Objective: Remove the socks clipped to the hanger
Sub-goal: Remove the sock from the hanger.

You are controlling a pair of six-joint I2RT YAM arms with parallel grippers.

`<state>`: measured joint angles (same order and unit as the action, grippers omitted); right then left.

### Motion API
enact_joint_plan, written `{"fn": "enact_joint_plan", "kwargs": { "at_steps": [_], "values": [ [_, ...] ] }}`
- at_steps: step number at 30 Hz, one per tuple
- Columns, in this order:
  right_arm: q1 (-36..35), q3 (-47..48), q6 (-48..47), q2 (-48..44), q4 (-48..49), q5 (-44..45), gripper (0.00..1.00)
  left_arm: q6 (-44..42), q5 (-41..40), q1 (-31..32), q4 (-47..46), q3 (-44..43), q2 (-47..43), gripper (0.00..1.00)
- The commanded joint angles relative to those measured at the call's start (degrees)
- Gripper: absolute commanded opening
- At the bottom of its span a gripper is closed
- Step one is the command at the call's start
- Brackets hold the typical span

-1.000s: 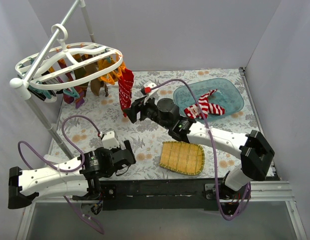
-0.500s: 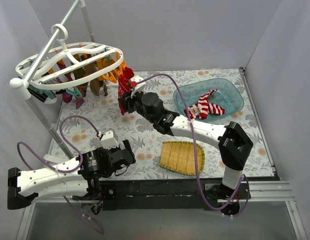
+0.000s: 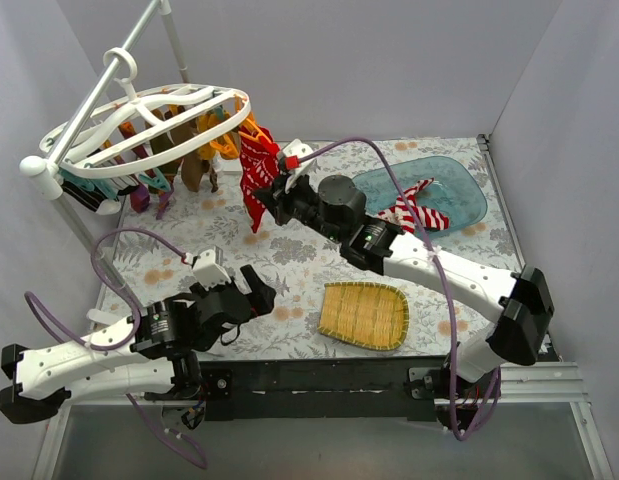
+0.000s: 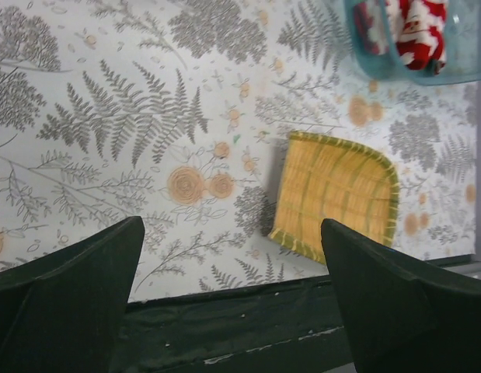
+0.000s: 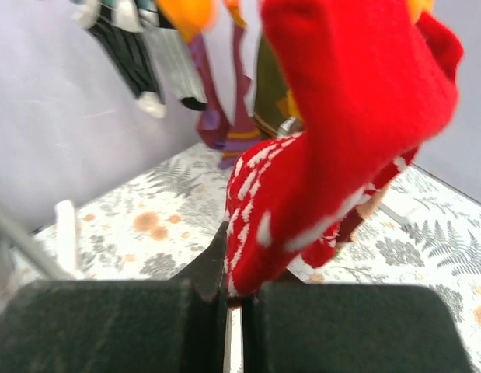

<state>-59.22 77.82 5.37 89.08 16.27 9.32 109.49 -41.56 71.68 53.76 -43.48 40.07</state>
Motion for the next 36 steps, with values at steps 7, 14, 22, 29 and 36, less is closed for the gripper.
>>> {"fn": "enact_joint_plan", "kwargs": {
  "at_steps": [7, 14, 22, 29, 36],
  "values": [
    [1.7, -0.6, -2.2, -8.5, -11.1, -20.5, 0.01, -11.2, -6.3, -0.3, -8.2, -6.2, -3.2, 0.98],
    [4.2, -0.2, -1.2, -9.3, -12.6, -31.7, 0.01, -18.9, -8.7, -0.3, -13.3, -6.6, -6.0, 0.94],
    [7.5, -1.5, 3.3, -8.8, -8.9, -43.4, 0.01, -32.0, -11.2, -0.3, -23.6, -5.6, -6.3, 0.98],
    [8.9, -1.2, 7.7, -7.6, -5.4, -48.7, 0.01, -41.5, -8.9, -0.3, -32.9, -4.0, -3.8, 0.98],
    [9.1, -1.2, 13.3, -5.6, 0.5, -53.6, 0.01, -45.5, -9.3, -0.2, -37.8, -2.0, -2.4, 0.98]
  ]
}}
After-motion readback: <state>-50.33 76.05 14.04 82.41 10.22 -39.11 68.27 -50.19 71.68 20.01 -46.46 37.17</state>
